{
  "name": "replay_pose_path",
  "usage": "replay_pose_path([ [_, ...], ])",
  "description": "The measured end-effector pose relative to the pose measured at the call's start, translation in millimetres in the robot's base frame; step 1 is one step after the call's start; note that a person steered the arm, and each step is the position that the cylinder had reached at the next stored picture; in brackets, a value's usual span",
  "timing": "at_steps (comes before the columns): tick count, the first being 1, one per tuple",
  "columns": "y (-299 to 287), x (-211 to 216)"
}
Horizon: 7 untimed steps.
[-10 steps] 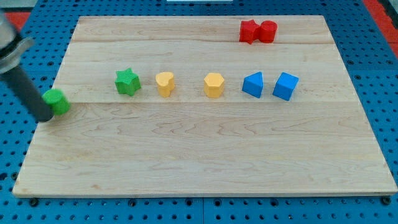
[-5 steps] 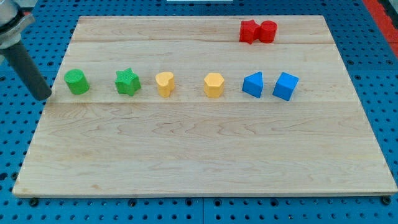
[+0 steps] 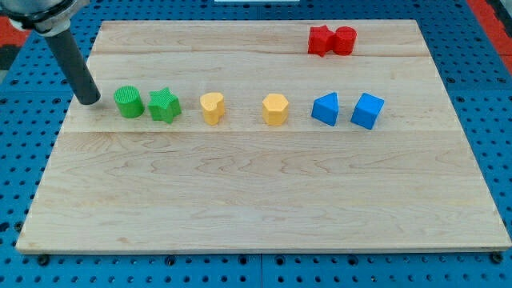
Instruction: Push the green circle into the green star
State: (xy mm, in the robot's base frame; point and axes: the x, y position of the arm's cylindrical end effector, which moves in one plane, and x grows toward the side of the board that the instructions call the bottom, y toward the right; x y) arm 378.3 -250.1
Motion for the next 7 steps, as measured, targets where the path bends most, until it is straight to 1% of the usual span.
replay_pose_path([
  [2, 65, 23],
  [4, 95, 23],
  [5, 87, 34],
  [6, 116, 66],
  [7, 168, 68],
])
